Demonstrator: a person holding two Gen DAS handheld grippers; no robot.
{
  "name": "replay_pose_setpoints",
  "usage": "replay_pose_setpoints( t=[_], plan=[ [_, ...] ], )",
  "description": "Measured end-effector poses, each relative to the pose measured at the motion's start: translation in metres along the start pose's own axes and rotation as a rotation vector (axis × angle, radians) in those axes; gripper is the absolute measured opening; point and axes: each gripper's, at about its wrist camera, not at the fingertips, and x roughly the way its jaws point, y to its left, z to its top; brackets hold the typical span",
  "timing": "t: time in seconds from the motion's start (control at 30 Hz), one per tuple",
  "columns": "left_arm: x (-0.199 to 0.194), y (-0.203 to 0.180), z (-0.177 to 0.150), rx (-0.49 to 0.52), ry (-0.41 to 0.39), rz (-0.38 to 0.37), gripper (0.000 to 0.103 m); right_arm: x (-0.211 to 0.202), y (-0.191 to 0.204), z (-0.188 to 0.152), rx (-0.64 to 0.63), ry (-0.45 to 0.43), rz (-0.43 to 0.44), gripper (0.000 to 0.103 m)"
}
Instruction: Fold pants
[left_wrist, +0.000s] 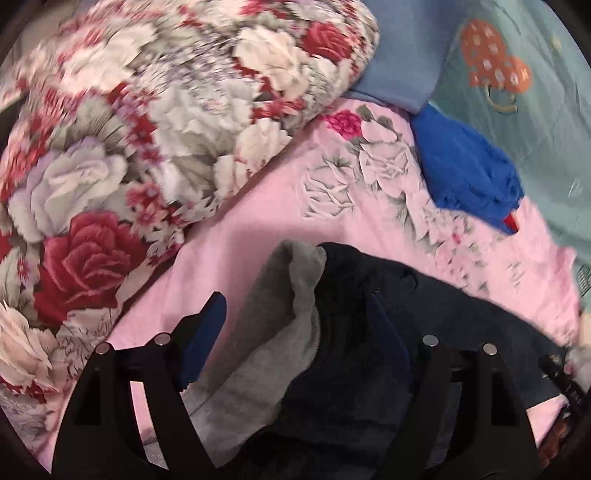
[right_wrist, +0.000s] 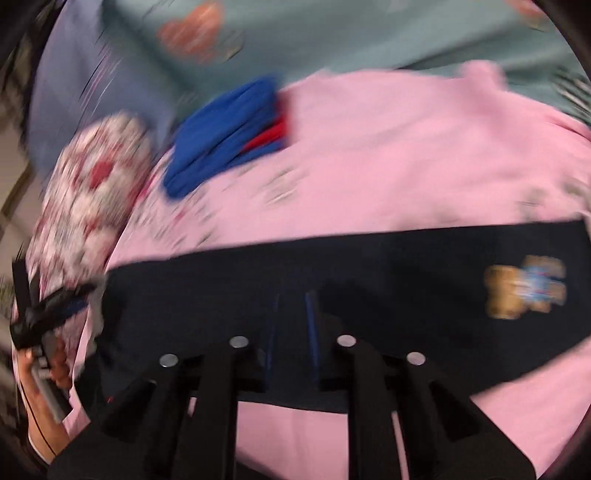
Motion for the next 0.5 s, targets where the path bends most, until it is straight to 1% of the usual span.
replay_pose_setpoints(
  t=[0.07, 0.1, 0.13, 0.17, 0.2, 0.23, 0.27, 0.3, 0.33, 0.37, 0.4, 0.43, 0.47, 0.5],
  plan=[
    [0.014, -0.017, -0.001, 0.079, -0.007, 0.084, 0.08, 0.032, 0.038, 0.005, -0.106, 0.048, 0.028, 0.014],
    [0.022, -0.021, -0.001, 0.094, 0.011, 0.115, 0.08, 0.047, 0.052, 0.008, -0.148, 0.077, 0.062, 0.014],
    [0.034, -0.024, 0.0, 0.084, 0.044, 0.137, 0.082, 0.064, 0.069, 0.009, -0.178, 0.128, 0.108, 0.014],
    [0.04, -0.024, 0.001, 0.066, 0.052, 0.148, 0.083, 0.075, 0.077, 0.013, -0.194, 0.156, 0.123, 0.014],
    [0.042, -0.024, 0.003, 0.063, 0.037, 0.164, 0.084, 0.086, 0.084, 0.014, -0.215, 0.167, 0.112, 0.015],
    [0.044, -0.026, 0.005, 0.093, -0.006, 0.237, 0.085, 0.095, 0.085, 0.019, -0.232, 0.157, 0.091, 0.013],
    [0.047, -0.028, 0.008, 0.144, -0.043, 0.309, 0.089, 0.096, 0.078, 0.025, -0.214, 0.146, 0.102, 0.007],
    [0.05, -0.029, 0.009, 0.196, -0.053, 0.335, 0.095, 0.096, 0.063, 0.035, -0.148, 0.145, 0.109, 0.0],
    [0.05, -0.028, 0.01, 0.2, -0.047, 0.329, 0.095, 0.094, 0.031, 0.048, -0.001, 0.137, 0.115, 0.0],
    [0.048, -0.025, 0.011, 0.191, -0.036, 0.316, 0.095, 0.085, 0.005, 0.054, 0.096, 0.109, 0.078, 0.0],
    [0.047, -0.024, 0.012, 0.186, -0.027, 0.31, 0.095, 0.072, -0.023, 0.058, 0.163, 0.051, 0.003, 0.0],
    [0.043, -0.023, 0.013, 0.186, -0.017, 0.306, 0.095, 0.054, -0.055, 0.06, 0.219, 0.003, -0.1, 0.008],
    [0.037, -0.022, 0.013, 0.19, -0.008, 0.297, 0.095, 0.036, -0.08, 0.059, 0.267, -0.023, -0.192, 0.014],
    [0.03, -0.021, 0.013, 0.191, -0.006, 0.268, 0.094, 0.018, -0.102, 0.054, 0.318, -0.046, -0.195, 0.014]
  ],
)
